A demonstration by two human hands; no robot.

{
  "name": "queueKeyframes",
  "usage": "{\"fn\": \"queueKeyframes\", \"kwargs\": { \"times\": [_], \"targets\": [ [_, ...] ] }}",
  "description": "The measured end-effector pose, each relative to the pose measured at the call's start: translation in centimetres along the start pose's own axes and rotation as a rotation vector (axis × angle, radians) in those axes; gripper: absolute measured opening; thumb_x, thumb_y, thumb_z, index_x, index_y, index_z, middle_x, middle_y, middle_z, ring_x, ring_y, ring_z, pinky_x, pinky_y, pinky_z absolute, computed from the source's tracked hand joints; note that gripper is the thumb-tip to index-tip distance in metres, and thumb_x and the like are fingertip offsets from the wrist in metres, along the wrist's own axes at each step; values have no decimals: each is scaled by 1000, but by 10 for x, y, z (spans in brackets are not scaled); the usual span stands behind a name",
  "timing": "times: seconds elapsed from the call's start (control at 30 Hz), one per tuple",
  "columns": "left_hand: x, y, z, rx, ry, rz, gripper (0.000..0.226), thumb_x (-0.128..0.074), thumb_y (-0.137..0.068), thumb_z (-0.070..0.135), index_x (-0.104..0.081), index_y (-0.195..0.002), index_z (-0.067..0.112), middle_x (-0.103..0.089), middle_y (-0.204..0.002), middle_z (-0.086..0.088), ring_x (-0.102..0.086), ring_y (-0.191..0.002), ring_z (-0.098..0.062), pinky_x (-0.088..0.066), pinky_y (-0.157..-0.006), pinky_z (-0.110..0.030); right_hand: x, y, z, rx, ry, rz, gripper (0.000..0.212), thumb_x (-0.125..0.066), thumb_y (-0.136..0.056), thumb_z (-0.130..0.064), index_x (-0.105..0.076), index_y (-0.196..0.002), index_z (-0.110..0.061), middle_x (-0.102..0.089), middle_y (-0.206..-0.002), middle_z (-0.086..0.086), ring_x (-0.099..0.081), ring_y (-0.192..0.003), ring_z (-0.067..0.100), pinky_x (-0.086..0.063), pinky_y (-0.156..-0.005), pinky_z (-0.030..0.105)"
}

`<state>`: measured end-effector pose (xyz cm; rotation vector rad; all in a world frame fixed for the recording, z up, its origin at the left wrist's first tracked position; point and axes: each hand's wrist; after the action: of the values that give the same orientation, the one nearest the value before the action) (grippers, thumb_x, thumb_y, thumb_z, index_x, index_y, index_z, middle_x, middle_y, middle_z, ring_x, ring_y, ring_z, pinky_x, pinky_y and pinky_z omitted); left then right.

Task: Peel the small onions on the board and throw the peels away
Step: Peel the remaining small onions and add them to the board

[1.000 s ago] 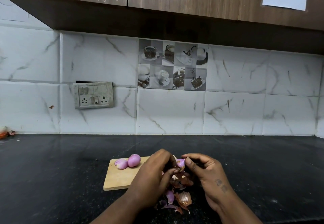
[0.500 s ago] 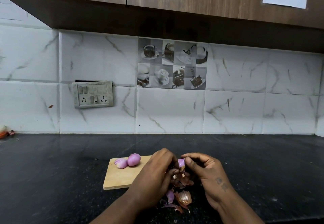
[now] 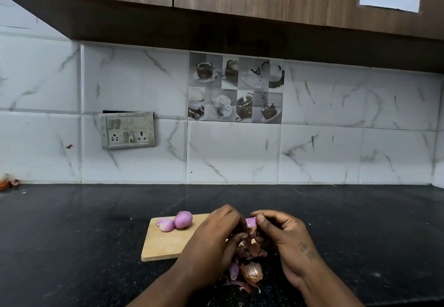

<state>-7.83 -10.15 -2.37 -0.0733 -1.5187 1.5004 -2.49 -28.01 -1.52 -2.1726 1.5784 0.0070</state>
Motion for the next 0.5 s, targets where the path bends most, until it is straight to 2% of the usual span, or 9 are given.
{"fn": "queueKeyframes", "kwargs": {
  "times": [0.13,0.23,0.3,0.4,0.5],
  "targets": [
    [1,1,-2,119,84,90,18,-70,-95,28,-52,-91,31,-55,-89,17,-57,-84,-9,-47,-73,-25,1,-1,1,-11,-12,18,20,-75,-78,-11,-79,-93,0,-77,-87,20,-67,-66,20,-57,-56,25],
    [5,0,0,144,140,85,25,-75,-91,24,-57,-106,33,-56,-105,19,-60,-103,-9,-48,-81,-18,0,2,-1,-17,-27,-17,16,-71,-85,-5,-78,-96,3,-78,-92,22,-73,-71,23,-60,-57,27],
    [6,0,0,104,152,44,25,-74,-92,19,-61,-111,30,-58,-110,17,-61,-108,-12,-50,-85,-21,-2,4,-3,-34,-42,-44,14,-68,-88,-1,-76,-98,5,-78,-93,23,-76,-73,25,-61,-56,30],
    [4,0,-1,67,118,36,17,-71,-93,20,-60,-105,27,-58,-105,16,-62,-101,-13,-50,-83,-28,-2,4,-3,-49,-51,-49,15,-69,-88,-3,-76,-99,4,-77,-95,25,-75,-77,28,-63,-60,34],
    [2,0,-2,35,64,59,13,-68,-96,25,-58,-103,29,-57,-100,17,-60,-93,-10,-50,-80,-31,-2,2,-3,-73,-88,-44,19,-71,-84,-7,-76,-99,4,-78,-92,22,-75,-75,25,-63,-61,31]
  ]
}}
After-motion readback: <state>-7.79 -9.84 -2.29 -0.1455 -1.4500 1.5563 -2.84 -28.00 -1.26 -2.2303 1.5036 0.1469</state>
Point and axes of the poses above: each hand's wrist, its own y-axis away from the middle knuckle, its own x-axis out of the back of the hand, z = x × y
